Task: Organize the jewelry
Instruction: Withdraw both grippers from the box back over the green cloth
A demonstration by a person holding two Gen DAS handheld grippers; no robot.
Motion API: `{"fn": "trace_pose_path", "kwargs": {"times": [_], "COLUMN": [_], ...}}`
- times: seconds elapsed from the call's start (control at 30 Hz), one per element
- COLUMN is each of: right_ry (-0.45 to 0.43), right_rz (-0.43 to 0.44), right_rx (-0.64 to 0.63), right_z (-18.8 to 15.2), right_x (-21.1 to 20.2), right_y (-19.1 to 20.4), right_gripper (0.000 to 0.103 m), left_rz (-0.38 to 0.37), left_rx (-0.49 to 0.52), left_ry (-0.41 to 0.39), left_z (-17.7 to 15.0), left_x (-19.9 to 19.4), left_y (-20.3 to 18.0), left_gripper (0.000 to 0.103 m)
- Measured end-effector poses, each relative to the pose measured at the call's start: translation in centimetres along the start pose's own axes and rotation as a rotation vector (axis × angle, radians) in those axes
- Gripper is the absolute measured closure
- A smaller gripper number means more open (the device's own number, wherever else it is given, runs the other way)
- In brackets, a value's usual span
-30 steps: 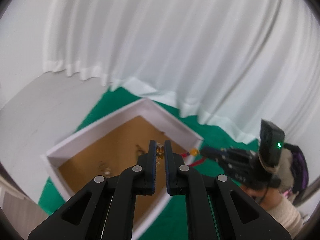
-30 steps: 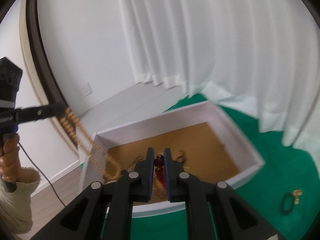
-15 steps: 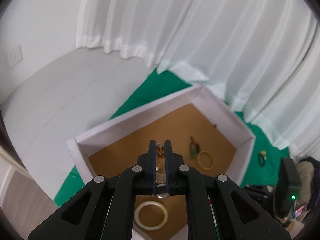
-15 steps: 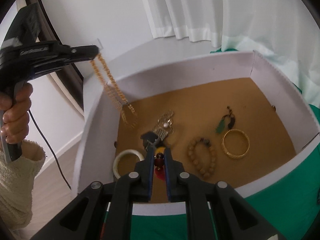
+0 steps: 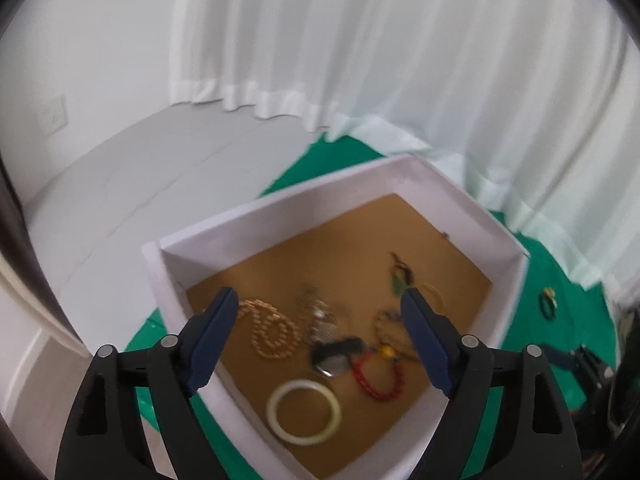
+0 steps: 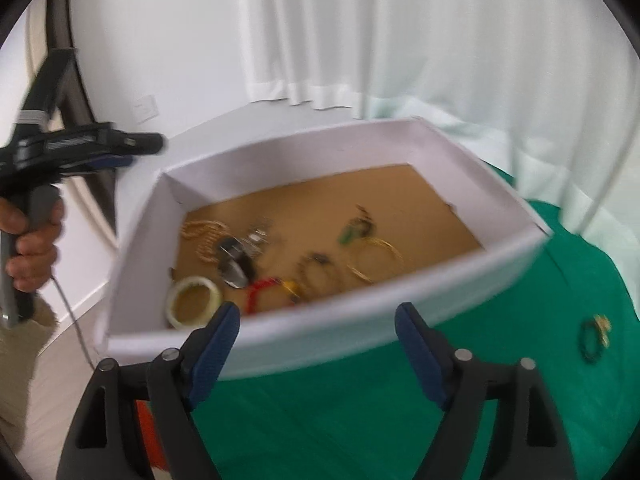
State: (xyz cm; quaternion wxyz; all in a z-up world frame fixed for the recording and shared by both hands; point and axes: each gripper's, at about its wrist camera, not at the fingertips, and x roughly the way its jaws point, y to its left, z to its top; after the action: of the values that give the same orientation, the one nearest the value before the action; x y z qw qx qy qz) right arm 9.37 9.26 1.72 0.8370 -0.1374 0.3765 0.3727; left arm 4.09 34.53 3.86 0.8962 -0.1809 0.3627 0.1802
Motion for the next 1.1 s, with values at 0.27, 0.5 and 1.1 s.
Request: {"fn": "trace_pose_path", "kwargs": {"times": [0.27,0.5,1.1], "right_ry": [-0.028,-0.004,-0.067], "right_rz": [-0.147,-0.297,-0.416], "right_rx": [0.115,0.245,0.465], "right_z": [-7.4,-14.5,-22.6], "right_x": [-4.1,-5.9,-9.9], "right_y": [-7.2,-13.3,-19.0], "right_gripper": [0.021,0.021,0.021], "left_rz": [-0.155,-0.297,-0.388], "left_rx": [0.166,0.258,0.356], "left_ry": [-0.013,0.019,0.131], "left_z": [-2.3,-4.1,-9.3], "left_x": [-4.8,-6.2,-4.4], "left_y": [-9.2,-16.4,-23.4], "left_gripper": [0.01,0.008,0.008]}}
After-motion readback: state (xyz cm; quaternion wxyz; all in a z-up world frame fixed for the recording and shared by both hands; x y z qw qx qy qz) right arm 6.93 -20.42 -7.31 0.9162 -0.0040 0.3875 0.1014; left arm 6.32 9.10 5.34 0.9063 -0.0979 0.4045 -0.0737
